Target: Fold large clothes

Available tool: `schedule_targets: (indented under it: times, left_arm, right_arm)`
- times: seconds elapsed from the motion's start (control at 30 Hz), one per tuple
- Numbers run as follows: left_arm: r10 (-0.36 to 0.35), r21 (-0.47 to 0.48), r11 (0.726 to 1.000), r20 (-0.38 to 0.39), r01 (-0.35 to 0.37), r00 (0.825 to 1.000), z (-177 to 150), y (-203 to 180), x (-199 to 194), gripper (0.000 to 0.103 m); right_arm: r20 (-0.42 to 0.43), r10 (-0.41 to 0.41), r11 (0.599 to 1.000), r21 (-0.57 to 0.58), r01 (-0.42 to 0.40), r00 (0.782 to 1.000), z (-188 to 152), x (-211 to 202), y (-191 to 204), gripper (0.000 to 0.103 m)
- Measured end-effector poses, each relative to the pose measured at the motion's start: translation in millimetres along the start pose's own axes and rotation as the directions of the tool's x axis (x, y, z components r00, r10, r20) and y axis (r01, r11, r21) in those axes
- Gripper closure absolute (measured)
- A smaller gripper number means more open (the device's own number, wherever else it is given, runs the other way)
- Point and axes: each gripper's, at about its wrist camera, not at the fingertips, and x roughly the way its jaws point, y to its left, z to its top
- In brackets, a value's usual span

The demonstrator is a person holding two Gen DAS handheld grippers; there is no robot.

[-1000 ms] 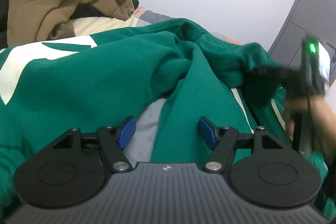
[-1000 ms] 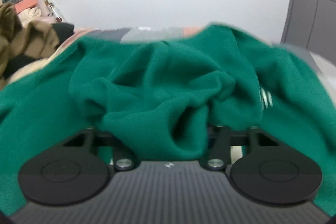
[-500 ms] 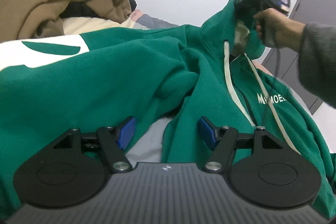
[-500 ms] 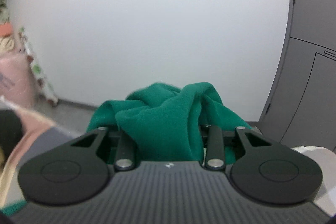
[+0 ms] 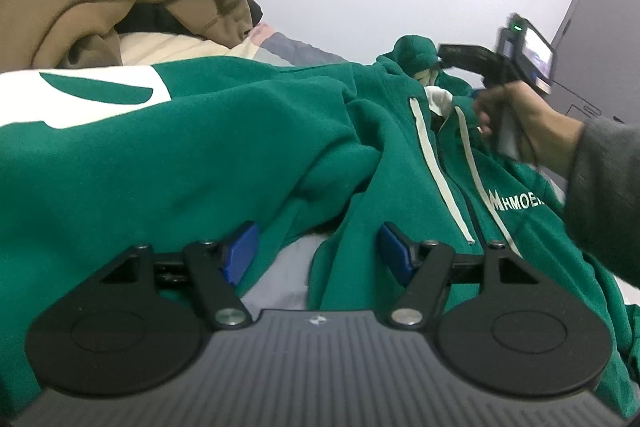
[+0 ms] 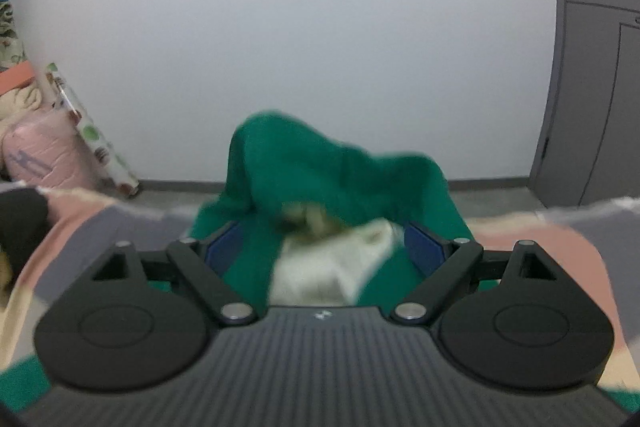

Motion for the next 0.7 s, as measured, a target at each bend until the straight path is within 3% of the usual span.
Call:
schedule_targets:
  times: [0.1, 0.2, 0.33, 0.57, 0.7]
  left_arm:
    - [0.008, 0.006, 1.0, 0.0, -0.008, 1.0, 0, -1, -7, 0.031]
    - [0.015, 0.009, 1.0, 0.008, -0.015, 1.0, 2, -2, -14, 0.031]
    - [0.035, 0.037, 0.999, 0.025, -0.036, 0.999, 8, -4, -23, 0.031]
    - [0.054, -0.001, 0.999, 0.029, -0.054, 0.998, 9, -5, -46, 0.031]
    - [0.084, -0.004, 0.996, 0.001, -0.084, 0.996, 3, -9, -58, 0.031]
  right_arm:
    - [-0.024, 0.042, 0.999, 0.005, -0.042, 0.999, -11, -33, -10, 0.014]
    - [-0.057, 0.001, 1.0, -0.022, -0.002, 0.998, -22, -69, -28, 0.014]
    - [-0.101, -0.01, 0.999, 0.051, 0.015, 0.995, -39, -130, -69, 0.014]
    - [-0.158, -0.003, 0.994, 0.103, 0.019, 0.988, -96, -249, -124, 0.014]
    - [-0.168, -0.008, 0.984, 0.174, 0.037, 0.986, -127, -292, -152, 0.014]
